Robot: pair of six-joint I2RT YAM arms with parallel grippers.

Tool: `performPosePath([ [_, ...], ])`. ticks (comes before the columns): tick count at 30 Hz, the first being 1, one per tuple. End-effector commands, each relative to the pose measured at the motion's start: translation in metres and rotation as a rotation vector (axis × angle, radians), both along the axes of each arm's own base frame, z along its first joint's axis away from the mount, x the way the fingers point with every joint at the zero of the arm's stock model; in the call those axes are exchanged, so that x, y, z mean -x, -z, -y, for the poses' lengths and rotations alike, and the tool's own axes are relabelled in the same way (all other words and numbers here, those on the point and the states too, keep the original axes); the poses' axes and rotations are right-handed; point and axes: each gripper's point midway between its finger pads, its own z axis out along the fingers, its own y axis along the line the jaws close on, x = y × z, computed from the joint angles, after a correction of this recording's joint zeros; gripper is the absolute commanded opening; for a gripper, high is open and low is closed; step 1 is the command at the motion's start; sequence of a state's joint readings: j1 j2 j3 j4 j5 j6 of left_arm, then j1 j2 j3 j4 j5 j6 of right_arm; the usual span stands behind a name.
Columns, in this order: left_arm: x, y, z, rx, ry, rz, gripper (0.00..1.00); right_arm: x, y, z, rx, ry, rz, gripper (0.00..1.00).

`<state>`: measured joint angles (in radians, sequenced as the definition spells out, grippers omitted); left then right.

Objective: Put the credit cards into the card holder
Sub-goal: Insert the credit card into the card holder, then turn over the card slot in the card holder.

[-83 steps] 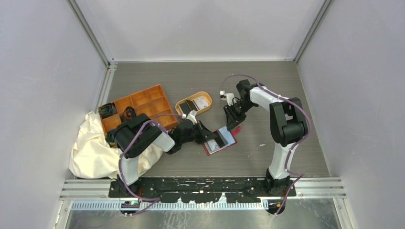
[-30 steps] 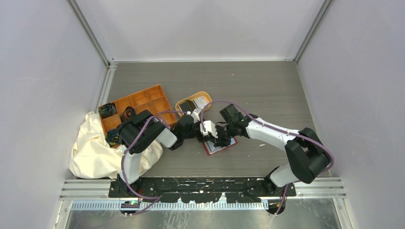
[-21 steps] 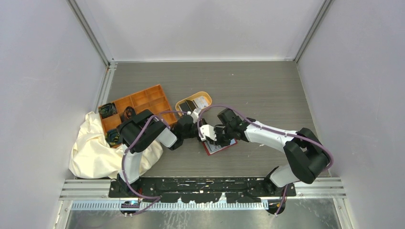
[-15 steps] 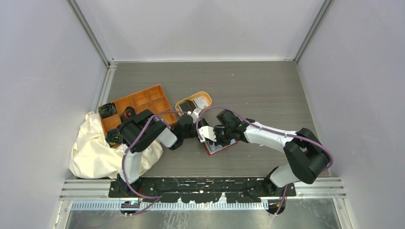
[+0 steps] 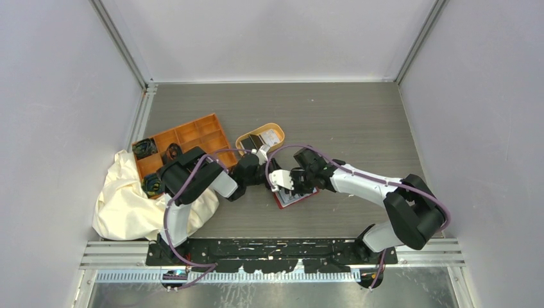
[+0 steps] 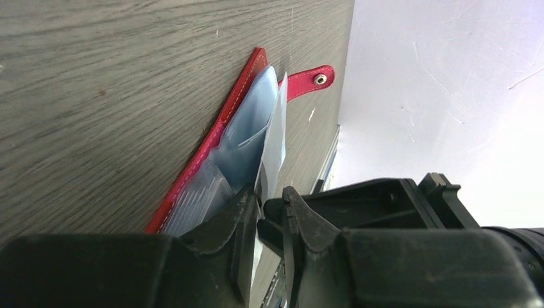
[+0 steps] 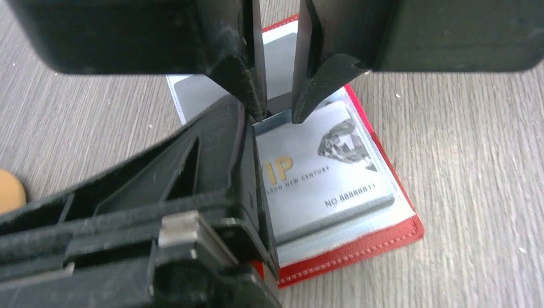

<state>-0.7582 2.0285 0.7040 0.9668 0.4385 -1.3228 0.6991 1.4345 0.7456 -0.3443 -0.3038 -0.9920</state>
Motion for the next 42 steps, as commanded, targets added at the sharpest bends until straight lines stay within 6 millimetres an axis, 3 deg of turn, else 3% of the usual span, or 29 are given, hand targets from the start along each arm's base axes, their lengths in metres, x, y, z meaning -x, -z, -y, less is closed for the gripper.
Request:
performPosePath([
  [1,0.005,0.023,-0.011,-0.102,0.014,-0.013,0.23,-0.019,-0.018,0.009,-0.021,0.056,0.058,0.27],
  [12,0.001,0.01,-0.013,-0.146,0.026,0.024,0.25,-0.022,-0.04,0.013,-0.154,0.148,-0.047,0.28],
  [16,0.001,-0.001,-0.016,-0.173,0.032,0.06,0.25,-0.029,-0.055,0.017,-0.269,0.261,-0.172,0.3],
  [18,0.0,-0.008,-0.018,-0.191,0.037,0.087,0.25,-0.035,-0.061,0.026,-0.315,0.339,-0.229,0.36],
  [25,-0.004,-0.069,-0.03,-0.225,0.048,0.303,0.24,-0.037,-0.078,0.037,-0.422,0.509,-0.474,0.42],
  [28,-0.006,-0.111,-0.048,-0.279,0.026,0.457,0.24,-0.029,-0.084,0.033,-0.417,0.56,-0.595,0.42],
  [32,-0.003,-0.141,-0.079,-0.36,-0.013,0.63,0.25,-0.023,-0.089,0.031,-0.398,0.635,-0.705,0.43],
  [34,-0.001,-0.148,-0.091,-0.373,-0.033,0.696,0.31,-0.019,-0.087,0.033,-0.371,0.657,-0.742,0.44],
  [40,0.013,-0.144,-0.119,-0.301,-0.158,0.691,0.87,-0.015,-0.066,0.041,-0.298,0.716,-0.783,0.46],
  [42,0.022,-0.141,-0.121,-0.23,-0.18,0.68,0.91,-0.017,-0.058,0.042,-0.277,0.738,-0.801,0.46],
])
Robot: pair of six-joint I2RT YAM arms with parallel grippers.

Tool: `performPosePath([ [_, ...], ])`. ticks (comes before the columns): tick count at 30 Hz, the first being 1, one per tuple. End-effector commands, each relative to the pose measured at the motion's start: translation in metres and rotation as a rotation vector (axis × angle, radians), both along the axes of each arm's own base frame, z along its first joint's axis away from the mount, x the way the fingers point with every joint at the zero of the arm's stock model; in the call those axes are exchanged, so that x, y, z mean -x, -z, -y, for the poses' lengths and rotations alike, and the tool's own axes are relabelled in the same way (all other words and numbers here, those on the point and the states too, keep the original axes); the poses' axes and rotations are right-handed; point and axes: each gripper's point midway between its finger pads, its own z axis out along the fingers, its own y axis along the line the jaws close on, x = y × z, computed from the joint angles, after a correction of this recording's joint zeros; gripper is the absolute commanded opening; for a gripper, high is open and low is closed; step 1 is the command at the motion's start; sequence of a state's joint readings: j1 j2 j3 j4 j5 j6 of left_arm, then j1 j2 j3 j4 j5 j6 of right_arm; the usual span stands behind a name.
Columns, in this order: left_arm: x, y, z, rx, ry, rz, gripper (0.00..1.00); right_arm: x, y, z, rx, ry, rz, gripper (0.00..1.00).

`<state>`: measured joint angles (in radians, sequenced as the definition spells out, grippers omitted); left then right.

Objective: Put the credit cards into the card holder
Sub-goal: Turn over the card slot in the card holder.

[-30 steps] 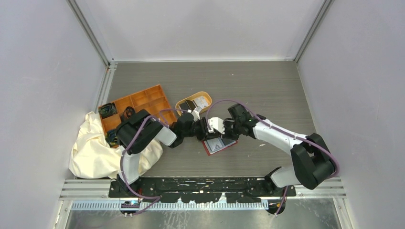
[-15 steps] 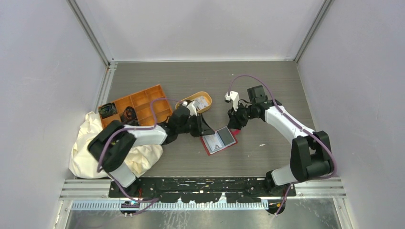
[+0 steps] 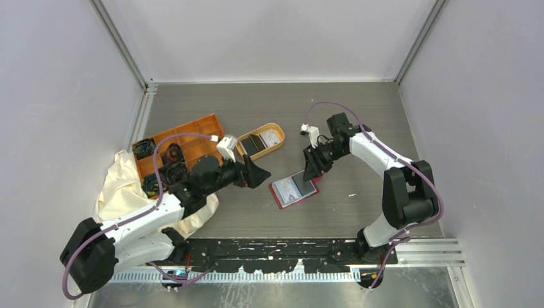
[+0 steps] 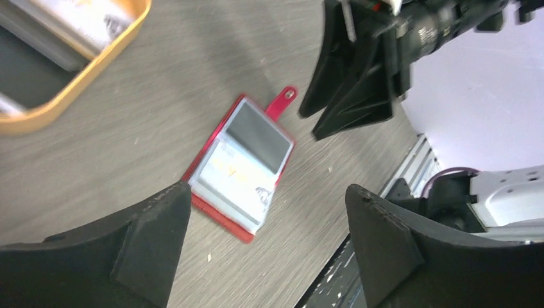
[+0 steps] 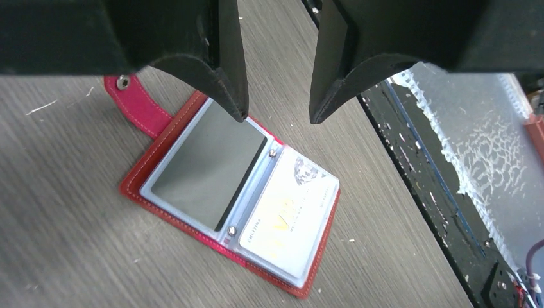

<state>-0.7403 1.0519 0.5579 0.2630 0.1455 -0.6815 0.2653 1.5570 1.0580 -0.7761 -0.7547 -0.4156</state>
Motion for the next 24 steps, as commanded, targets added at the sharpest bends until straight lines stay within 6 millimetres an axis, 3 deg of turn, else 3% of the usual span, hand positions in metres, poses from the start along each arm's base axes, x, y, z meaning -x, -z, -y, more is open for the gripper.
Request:
performPosePath([
  [1,0.008,0.013,-0.014,0.102,-0.047,-0.002,0.9,-0.003,0.008,0.001,0.032,0.034,-0.068,0.46],
  [9,0.027,0.041,-0.024,0.193,-0.062,-0.097,0.82,-0.017,0.035,0.005,0.098,0.101,-0.131,0.46],
  [15,0.029,0.058,-0.02,0.195,-0.06,-0.161,0.78,-0.023,0.051,0.007,0.142,0.134,-0.168,0.45],
  [24,0.026,0.068,-0.008,0.194,-0.027,-0.204,0.72,-0.027,0.067,0.017,0.219,0.162,-0.183,0.43],
])
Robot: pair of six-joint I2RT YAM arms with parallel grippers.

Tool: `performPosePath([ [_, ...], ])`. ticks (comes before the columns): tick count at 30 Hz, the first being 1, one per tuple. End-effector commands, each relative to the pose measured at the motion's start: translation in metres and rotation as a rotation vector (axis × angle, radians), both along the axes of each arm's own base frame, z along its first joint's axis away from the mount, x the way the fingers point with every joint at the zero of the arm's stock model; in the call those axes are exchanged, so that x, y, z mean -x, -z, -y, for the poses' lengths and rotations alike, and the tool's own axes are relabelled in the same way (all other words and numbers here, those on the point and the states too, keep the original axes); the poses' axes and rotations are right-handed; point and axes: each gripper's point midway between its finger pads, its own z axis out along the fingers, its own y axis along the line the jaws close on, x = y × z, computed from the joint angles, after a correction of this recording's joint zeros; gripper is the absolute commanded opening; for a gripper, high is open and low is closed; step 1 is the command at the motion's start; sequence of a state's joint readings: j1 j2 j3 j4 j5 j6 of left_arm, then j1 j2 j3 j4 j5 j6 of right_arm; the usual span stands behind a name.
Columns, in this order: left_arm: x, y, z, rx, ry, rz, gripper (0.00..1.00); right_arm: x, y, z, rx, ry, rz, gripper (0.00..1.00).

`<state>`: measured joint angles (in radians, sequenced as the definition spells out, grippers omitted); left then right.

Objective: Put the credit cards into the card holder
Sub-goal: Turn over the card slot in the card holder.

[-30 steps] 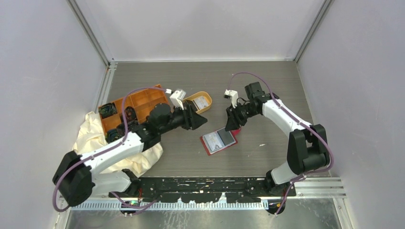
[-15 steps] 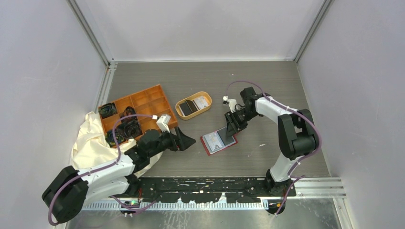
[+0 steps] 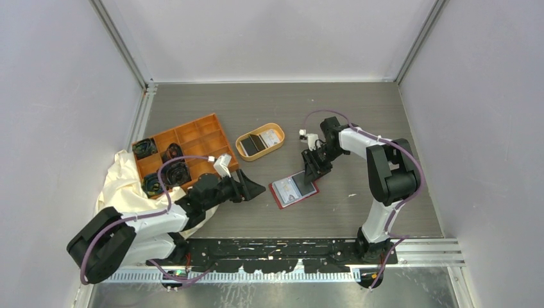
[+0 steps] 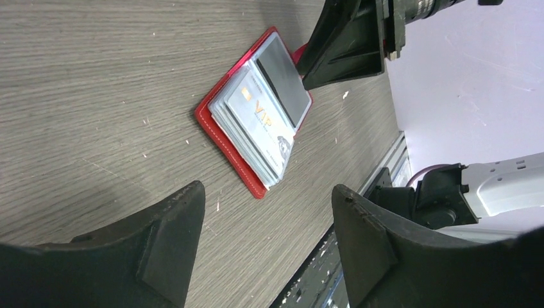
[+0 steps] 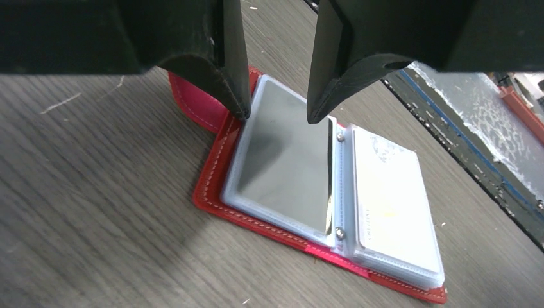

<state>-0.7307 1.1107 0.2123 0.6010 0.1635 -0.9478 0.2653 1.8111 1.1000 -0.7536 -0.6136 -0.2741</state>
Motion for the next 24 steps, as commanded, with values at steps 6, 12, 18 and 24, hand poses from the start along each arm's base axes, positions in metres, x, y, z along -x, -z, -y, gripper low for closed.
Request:
performPosePath([
  [6,-0.005,-0.007,0.02,0.034,0.069,0.007,0.56,-0.018,0.0,0.006,0.061,0.016,0.057,0.43],
  [12,-0.004,0.005,0.03,0.034,0.111,-0.039,0.45,-0.007,-0.014,-0.012,-0.066,-0.011,0.002,0.42],
  [18,-0.002,0.009,0.039,0.07,0.141,-0.072,0.4,-0.003,-0.031,-0.022,-0.149,-0.019,-0.007,0.38],
  [24,-0.002,0.011,0.048,0.101,0.173,-0.105,0.37,0.001,-0.043,-0.03,-0.22,-0.022,-0.032,0.35],
])
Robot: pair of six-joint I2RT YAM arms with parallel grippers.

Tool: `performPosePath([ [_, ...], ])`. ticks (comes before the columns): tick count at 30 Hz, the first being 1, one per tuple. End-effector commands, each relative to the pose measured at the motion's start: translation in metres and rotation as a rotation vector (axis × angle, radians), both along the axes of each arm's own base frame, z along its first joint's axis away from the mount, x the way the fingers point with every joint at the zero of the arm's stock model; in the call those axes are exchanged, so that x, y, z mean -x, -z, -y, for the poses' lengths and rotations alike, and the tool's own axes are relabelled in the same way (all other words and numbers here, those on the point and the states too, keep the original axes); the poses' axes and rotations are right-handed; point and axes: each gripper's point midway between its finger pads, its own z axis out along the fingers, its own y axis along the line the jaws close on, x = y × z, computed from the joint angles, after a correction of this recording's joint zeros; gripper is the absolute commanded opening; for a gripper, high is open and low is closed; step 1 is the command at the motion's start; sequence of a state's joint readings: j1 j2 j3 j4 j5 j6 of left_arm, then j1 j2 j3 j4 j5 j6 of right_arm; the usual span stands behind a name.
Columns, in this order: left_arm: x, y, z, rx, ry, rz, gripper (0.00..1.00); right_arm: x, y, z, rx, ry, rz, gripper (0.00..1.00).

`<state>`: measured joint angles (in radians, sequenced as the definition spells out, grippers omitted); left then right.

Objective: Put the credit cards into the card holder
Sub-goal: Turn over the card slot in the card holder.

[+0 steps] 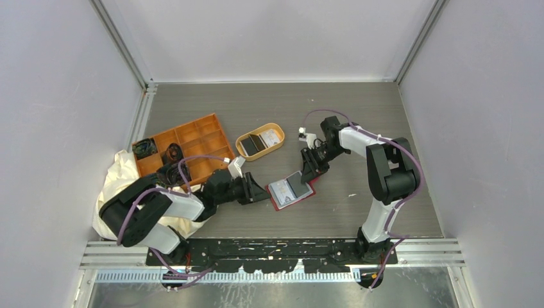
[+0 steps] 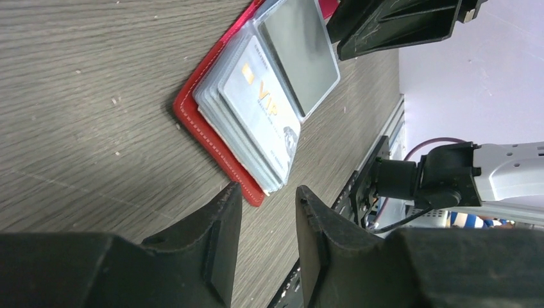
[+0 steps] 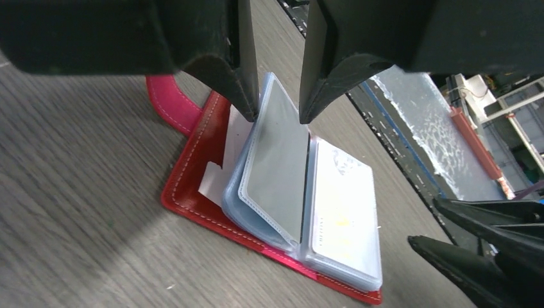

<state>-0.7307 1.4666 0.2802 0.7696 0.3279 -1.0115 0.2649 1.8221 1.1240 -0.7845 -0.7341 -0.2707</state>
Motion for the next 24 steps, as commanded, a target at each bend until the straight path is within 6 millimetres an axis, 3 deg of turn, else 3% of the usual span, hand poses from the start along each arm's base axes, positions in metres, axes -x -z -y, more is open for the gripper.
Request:
performPosePath([
  [1,-0.01,-0.032,0.019,0.117,0.034,0.062,0.37,-0.003,-0.03,-0.015,-0.127,-0.013,0.015,0.35],
  [9,-0.011,-0.032,0.025,0.124,0.049,0.059,0.38,0.008,-0.045,-0.028,-0.258,-0.034,-0.068,0.36],
  [24,-0.009,-0.029,0.045,0.14,0.082,0.049,0.44,0.019,-0.038,-0.039,-0.275,-0.062,-0.135,0.41],
])
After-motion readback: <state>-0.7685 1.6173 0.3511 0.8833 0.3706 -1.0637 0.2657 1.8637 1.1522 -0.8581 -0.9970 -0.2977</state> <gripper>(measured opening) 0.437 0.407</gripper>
